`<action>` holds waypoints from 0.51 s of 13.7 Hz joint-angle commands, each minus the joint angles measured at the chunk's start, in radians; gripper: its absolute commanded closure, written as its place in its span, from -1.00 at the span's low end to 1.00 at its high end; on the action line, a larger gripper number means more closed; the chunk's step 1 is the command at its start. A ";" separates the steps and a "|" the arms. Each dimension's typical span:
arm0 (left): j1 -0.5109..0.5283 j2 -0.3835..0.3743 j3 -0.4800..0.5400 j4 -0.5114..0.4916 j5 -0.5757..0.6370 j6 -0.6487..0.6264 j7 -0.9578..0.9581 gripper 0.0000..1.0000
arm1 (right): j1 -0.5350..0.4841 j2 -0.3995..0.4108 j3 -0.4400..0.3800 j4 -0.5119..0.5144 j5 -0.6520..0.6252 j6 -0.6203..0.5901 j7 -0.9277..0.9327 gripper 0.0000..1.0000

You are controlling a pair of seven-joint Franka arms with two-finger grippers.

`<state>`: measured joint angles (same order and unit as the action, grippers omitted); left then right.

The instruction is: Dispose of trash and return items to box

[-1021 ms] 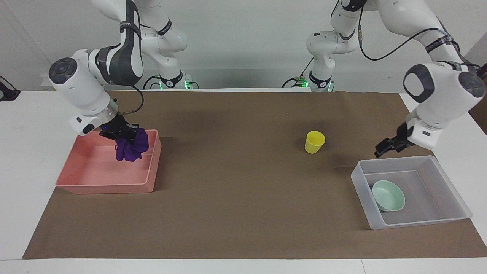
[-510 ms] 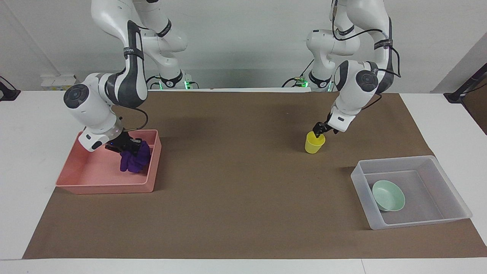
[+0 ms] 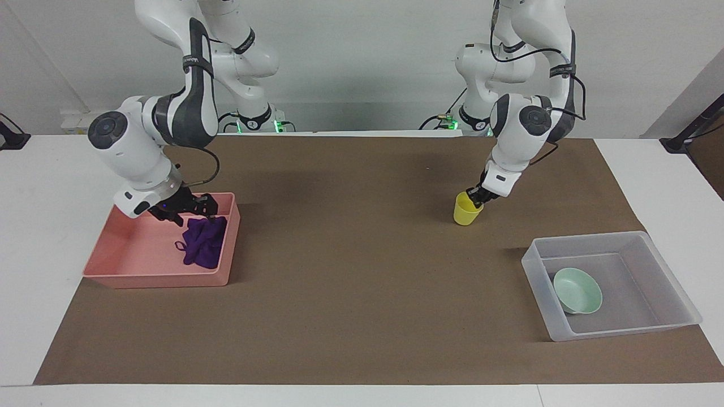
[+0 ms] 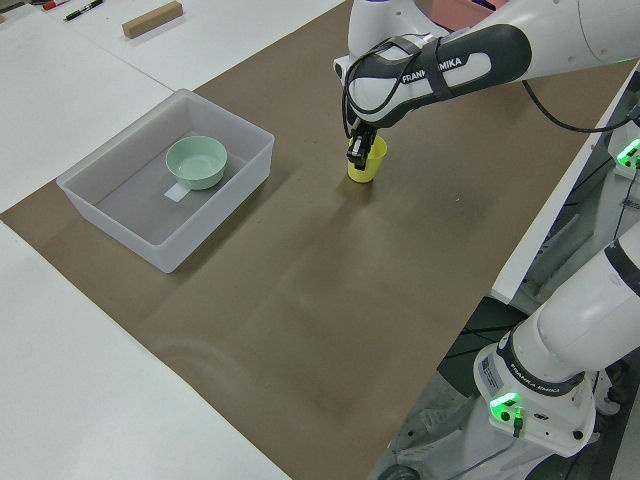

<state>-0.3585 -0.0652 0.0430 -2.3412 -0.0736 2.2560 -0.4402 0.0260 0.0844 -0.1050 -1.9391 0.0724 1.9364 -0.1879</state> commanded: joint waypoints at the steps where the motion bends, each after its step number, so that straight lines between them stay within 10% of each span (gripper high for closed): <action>1: 0.054 0.068 0.011 0.237 0.020 -0.170 0.009 1.00 | 0.026 -0.014 0.005 0.084 0.010 -0.109 0.024 -0.98; 7: 0.295 0.295 0.014 0.647 0.005 -0.283 0.037 1.00 | 0.045 -0.038 0.008 0.270 -0.008 -0.356 0.047 -0.98</action>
<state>-0.1299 0.0928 0.0634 -1.8276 -0.0671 1.9782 -0.4165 0.0784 0.0549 -0.1015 -1.7242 0.0714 1.6509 -0.1527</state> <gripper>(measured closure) 0.952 0.009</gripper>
